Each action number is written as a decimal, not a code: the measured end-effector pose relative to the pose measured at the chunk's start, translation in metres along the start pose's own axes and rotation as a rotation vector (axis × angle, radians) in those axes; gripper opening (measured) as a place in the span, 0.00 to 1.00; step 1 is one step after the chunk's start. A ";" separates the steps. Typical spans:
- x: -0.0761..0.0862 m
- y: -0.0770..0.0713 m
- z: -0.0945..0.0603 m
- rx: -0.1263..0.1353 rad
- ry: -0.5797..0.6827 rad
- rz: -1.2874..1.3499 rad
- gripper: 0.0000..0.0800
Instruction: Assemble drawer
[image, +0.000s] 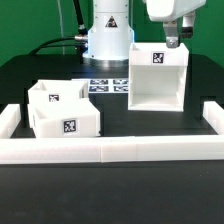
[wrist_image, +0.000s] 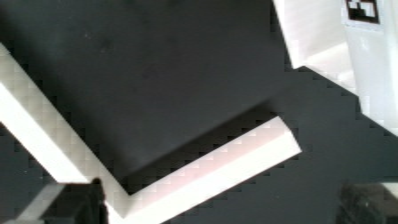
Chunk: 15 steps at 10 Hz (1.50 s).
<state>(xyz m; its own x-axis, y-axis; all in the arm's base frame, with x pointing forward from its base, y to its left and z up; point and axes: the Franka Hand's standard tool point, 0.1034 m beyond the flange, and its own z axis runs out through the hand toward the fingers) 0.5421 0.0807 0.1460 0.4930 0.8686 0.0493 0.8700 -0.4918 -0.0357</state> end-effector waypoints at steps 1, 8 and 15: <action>0.000 0.000 0.000 0.001 0.001 -0.005 0.81; -0.015 -0.018 0.002 -0.011 -0.003 0.089 0.81; -0.021 -0.028 0.002 -0.016 -0.003 0.583 0.81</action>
Offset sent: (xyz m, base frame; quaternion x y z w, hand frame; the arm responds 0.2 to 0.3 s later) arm 0.0000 0.0000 0.0000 0.0000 0.0000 0.0000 1.0000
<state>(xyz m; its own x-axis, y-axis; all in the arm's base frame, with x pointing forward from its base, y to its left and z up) 0.5076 0.0764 0.1437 0.8907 0.4540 0.0231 0.4546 -0.8897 -0.0414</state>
